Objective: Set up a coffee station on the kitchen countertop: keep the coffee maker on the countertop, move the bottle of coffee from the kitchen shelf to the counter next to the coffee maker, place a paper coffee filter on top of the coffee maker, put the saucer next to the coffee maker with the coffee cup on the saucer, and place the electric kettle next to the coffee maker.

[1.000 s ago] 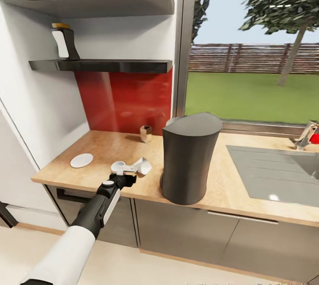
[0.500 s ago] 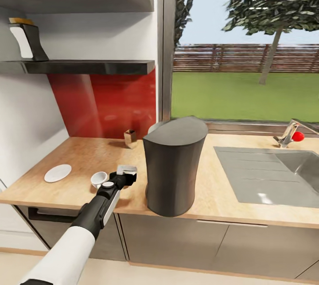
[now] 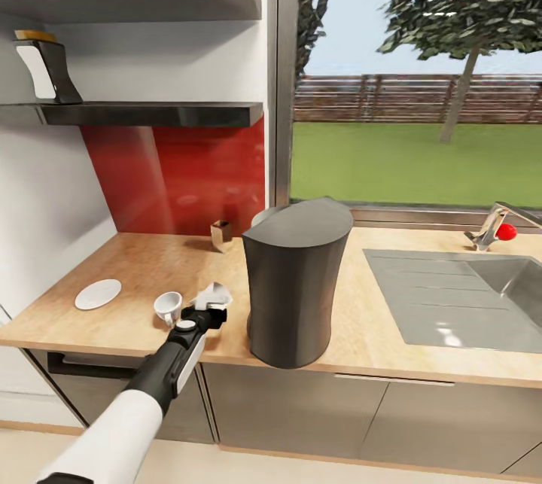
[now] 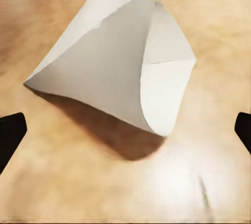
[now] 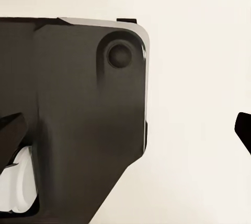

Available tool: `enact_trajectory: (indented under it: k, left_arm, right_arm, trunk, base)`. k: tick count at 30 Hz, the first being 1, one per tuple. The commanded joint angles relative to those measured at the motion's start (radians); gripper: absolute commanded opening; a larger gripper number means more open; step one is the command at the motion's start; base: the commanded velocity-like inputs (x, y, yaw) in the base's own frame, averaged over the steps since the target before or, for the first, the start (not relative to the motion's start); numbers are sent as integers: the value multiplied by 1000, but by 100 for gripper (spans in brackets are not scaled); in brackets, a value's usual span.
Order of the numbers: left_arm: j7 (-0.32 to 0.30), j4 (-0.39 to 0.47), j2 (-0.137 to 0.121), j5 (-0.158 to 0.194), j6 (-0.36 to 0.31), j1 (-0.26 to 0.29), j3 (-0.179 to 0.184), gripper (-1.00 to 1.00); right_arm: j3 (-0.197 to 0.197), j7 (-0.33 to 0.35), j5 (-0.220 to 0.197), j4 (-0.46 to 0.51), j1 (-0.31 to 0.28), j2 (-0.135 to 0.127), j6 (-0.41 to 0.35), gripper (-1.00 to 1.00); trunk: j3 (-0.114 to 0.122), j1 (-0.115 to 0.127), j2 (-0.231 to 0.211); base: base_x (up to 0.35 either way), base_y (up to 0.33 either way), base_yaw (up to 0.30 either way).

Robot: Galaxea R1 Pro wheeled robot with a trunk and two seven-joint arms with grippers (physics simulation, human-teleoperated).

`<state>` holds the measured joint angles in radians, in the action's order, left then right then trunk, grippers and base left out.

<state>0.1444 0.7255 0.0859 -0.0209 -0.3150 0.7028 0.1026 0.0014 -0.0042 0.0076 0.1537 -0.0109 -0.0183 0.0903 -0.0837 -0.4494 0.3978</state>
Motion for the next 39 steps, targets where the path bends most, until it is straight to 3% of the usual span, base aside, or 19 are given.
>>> enact_trajectory:
  k: [1, 9, 39]
  left_arm:
    - [6, -15, 1, -2, 3, -1, 3, 100]
    - [6, -68, 3, -2, 39, -10, 3, 100]
    - [11, -57, -1, -5, 40, -11, 1, 100]
  right_arm:
    - [0, 0, 1, -1, -1, 0, 3, 100]
    - [2, 0, 2, -2, -1, 0, 3, 100]
    - [3, 0, 2, -2, -1, 0, 3, 100]
  trunk:
    - [-2, -1, 2]
    - [-2, -1, 2]
    - [-2, -1, 2]
  base:
    - [0, 0, 0]
    - [58, 0, 0]
    - [31, 0, 0]
